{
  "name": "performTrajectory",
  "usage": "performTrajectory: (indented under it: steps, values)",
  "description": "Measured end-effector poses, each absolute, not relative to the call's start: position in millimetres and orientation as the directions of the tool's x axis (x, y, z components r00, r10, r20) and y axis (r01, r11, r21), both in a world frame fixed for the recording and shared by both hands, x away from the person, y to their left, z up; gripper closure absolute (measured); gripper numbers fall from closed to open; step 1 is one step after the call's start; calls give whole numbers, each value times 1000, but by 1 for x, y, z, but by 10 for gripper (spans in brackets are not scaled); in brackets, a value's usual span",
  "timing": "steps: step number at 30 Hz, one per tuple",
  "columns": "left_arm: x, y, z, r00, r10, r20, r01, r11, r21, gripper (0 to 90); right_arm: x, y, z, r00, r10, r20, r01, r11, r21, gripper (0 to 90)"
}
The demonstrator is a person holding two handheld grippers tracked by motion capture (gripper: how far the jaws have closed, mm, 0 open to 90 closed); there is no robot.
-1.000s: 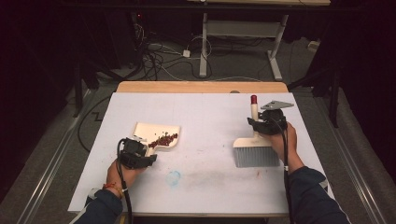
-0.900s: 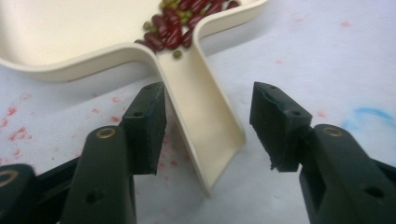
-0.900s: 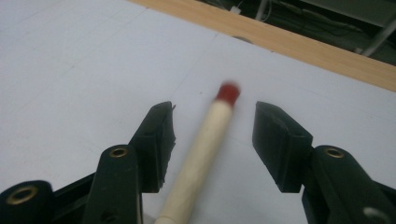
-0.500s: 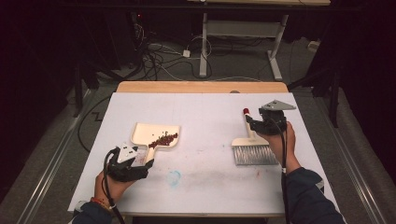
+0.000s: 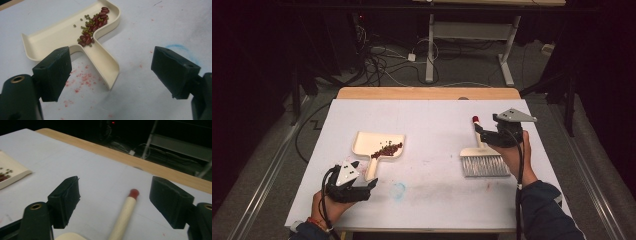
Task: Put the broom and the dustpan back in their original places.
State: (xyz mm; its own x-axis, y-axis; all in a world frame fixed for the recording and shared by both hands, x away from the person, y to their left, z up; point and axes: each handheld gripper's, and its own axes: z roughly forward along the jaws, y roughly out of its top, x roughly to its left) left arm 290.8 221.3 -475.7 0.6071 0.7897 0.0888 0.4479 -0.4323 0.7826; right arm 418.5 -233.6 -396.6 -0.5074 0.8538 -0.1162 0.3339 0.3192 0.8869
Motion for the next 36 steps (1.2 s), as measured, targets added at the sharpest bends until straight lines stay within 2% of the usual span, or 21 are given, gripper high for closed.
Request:
performTrajectory:
  steps: [10,29,36]
  values:
    - [289,221,-475,598,794,108,432,-433,791,164,406,-230,-387,-549,826,-129,254,312,915,158]
    - [290,220,-476,613,782,113,423,-445,790,164,369,-224,-379,-591,780,-205,139,348,927,161]
    - [289,219,-477,619,776,122,420,-458,783,164,360,-226,-380,-595,773,-218,133,362,923,160]
